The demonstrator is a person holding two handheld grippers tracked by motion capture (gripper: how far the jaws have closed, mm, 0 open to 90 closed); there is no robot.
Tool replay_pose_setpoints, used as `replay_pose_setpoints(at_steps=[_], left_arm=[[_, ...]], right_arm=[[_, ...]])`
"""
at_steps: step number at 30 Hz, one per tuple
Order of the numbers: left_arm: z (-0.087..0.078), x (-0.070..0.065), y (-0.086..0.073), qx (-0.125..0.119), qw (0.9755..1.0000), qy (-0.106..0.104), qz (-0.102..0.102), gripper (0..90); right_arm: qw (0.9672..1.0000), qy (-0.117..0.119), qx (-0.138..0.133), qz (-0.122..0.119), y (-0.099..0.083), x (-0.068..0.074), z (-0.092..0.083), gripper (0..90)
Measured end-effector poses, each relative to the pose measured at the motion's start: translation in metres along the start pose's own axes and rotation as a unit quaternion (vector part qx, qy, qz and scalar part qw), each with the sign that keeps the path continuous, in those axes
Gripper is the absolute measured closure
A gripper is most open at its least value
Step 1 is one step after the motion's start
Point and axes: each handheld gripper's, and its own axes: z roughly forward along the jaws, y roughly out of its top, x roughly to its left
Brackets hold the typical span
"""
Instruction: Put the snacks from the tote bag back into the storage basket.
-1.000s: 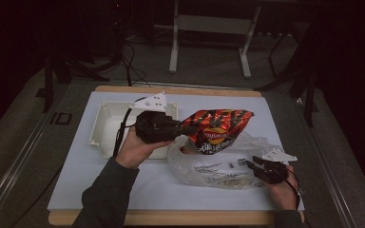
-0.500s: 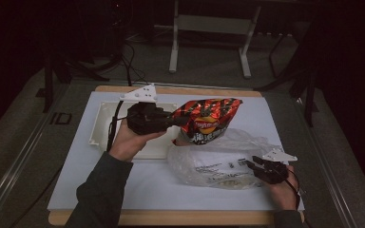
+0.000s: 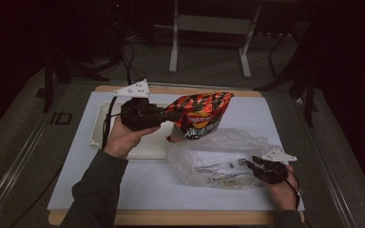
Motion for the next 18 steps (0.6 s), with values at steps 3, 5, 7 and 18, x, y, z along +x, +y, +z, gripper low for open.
replay_pose_setpoints(at_steps=[3,5,7,18], left_arm=[[-0.001,0.001,0.000,-0.001,1.0000,0.004,-0.002,89.1],[-0.002,0.003,0.000,0.001,1.0000,0.006,-0.004,89.1],[-0.003,0.005,0.000,0.002,1.0000,0.007,-0.005,89.1],[-0.010,0.013,-0.002,0.005,0.9997,0.021,-0.011,89.1]], right_arm=[[1.0000,0.000,-0.001,0.000,0.000,0.000,0.000,64.0],[1.0000,-0.001,-0.001,0.000,0.000,0.000,0.000,64.1],[1.0000,-0.001,-0.001,0.000,0.000,0.000,0.000,64.1],[1.0000,0.000,-0.007,-0.001,0.000,0.001,-0.002,64.1]])
